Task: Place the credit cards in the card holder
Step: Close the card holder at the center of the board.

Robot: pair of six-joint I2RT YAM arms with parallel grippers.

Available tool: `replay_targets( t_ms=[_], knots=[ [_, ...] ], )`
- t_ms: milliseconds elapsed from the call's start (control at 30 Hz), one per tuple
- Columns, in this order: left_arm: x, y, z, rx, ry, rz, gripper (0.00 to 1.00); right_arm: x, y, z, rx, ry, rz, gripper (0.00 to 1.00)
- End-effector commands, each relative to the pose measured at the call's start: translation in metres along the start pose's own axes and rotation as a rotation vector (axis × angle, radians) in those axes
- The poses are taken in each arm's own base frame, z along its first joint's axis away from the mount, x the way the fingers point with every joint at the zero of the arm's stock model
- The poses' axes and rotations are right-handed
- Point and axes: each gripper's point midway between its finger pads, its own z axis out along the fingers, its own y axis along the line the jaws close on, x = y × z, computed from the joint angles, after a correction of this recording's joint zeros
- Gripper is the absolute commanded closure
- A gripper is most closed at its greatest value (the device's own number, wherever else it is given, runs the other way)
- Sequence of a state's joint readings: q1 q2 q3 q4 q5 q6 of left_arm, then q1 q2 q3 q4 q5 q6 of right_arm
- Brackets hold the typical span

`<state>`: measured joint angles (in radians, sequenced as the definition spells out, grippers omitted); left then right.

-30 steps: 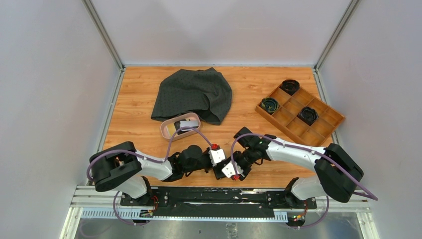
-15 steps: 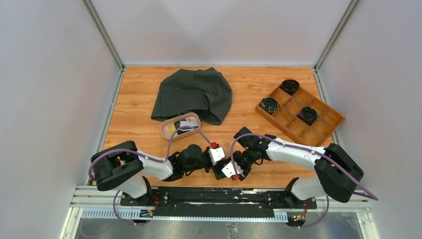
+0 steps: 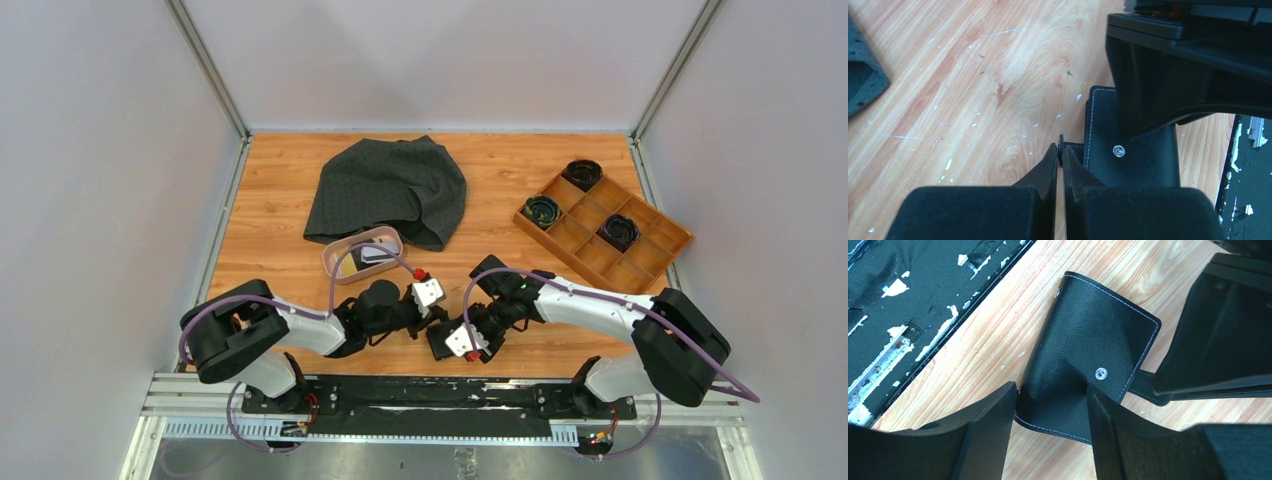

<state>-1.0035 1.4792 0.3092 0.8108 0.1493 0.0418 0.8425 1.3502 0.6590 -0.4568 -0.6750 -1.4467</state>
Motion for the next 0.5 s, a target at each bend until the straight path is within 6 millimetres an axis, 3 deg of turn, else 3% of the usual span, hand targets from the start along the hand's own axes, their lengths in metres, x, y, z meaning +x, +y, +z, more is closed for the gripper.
replay_targets(
  t_ms=[0, 333, 467],
  knots=[
    [-0.0047, -0.0031, 0.0002, 0.042, -0.020, -0.118, 1.00, 0.0068, 0.0069, -0.0018, -0.025, 0.052, 0.028, 0.42],
    [-0.0005, -0.0081, 0.0056, 0.101, 0.002, -0.198, 0.99, 0.0116, 0.0005, -0.0105, 0.017, 0.071, 0.043, 0.36],
    [-0.0010, -0.0054, 0.0093, 0.091, 0.006, -0.226, 0.89, 0.0122, 0.0019, -0.0088, 0.008, 0.068, 0.051, 0.37]
  ],
)
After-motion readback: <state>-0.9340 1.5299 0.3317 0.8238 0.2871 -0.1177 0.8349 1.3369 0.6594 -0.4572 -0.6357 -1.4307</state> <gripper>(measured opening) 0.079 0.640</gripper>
